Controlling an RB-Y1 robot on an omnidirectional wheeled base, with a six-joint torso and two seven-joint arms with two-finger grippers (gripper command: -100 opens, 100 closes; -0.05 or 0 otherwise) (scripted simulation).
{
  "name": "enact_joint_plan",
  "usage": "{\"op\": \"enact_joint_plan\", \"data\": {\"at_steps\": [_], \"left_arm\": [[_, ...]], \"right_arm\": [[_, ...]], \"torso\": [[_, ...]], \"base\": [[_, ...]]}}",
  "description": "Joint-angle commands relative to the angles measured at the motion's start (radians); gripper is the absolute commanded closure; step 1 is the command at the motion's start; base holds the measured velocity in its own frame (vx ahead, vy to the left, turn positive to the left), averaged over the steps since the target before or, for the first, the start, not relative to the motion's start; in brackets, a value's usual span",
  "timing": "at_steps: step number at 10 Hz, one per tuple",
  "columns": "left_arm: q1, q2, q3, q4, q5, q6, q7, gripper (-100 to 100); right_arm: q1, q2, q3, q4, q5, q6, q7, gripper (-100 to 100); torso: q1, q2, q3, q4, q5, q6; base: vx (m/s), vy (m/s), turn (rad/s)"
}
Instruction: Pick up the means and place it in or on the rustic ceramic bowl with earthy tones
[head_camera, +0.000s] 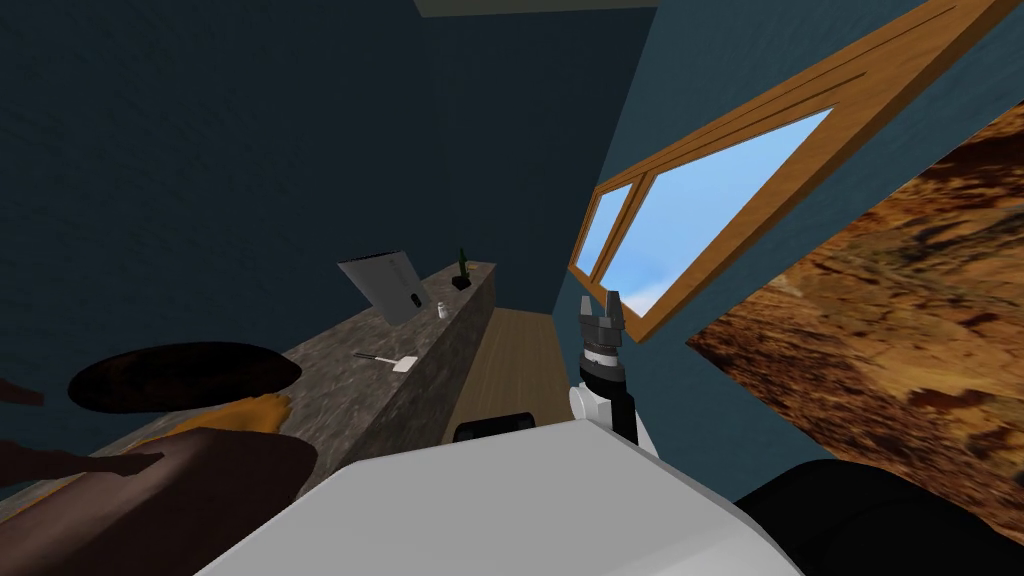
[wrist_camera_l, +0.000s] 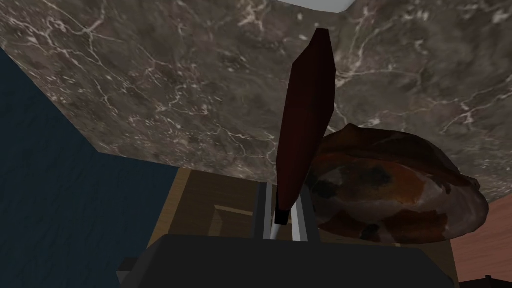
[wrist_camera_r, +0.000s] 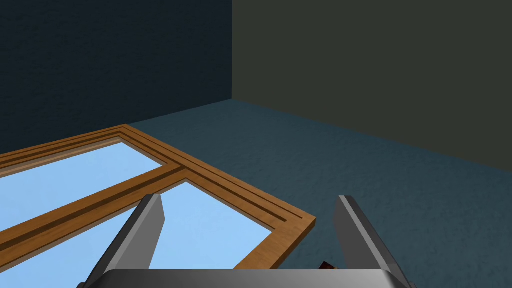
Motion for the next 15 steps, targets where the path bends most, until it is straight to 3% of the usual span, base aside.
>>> {"op": "enact_joint_plan", "data": {"at_steps": [1,3,4,12,13,14,15], "left_arm": [[0.016,0.030,0.011,0.000,0.022,0.015,-0.002,100],[0.040,0.067,0.017,-0.011,0.051,0.041,-0.005,100],[0.040,0.067,0.017,-0.011,0.051,0.041,-0.005,100],[0.126,0.188,-0.004,-0.053,0.164,0.199,-0.073,100],[0.124,0.179,0.002,-0.048,0.159,0.187,-0.067,100],[0.124,0.181,0.001,-0.046,0.160,0.191,-0.071,-100],[0.124,0.180,0.001,-0.046,0.160,0.191,-0.071,-100]], "right_arm": [[0.000,0.000,0.000,0.000,0.000,0.000,0.000,0],[0.000,0.000,0.000,0.000,0.000,0.000,0.000,0],[0.000,0.000,0.000,0.000,0.000,0.000,0.000,0],[0.000,0.000,0.000,0.000,0.000,0.000,0.000,0],[0.000,0.000,0.000,0.000,0.000,0.000,0.000,0],[0.000,0.000,0.000,0.000,0.000,0.000,0.000,0],[0.000,0.000,0.000,0.000,0.000,0.000,0.000,0]], "torso": [[0.000,0.000,0.000,0.000,0.000,0.000],[0.000,0.001,0.001,0.000,0.000,-0.001],[-0.001,0.002,0.001,0.000,0.000,0.000],[0.002,0.005,0.003,0.001,0.001,-0.001],[0.004,0.003,0.002,0.001,0.001,-0.001],[0.005,0.001,0.001,0.000,0.003,-0.001],[0.005,-0.001,-0.001,0.000,0.003,-0.001]], "base": [[-0.062,-0.061,0.033],[-0.071,-0.051,0.030],[-0.074,-0.041,0.012],[-0.107,-0.033,0.015],[-0.036,0.009,-0.008],[-0.007,0.000,0.003],[0.000,0.000,0.000]]}}
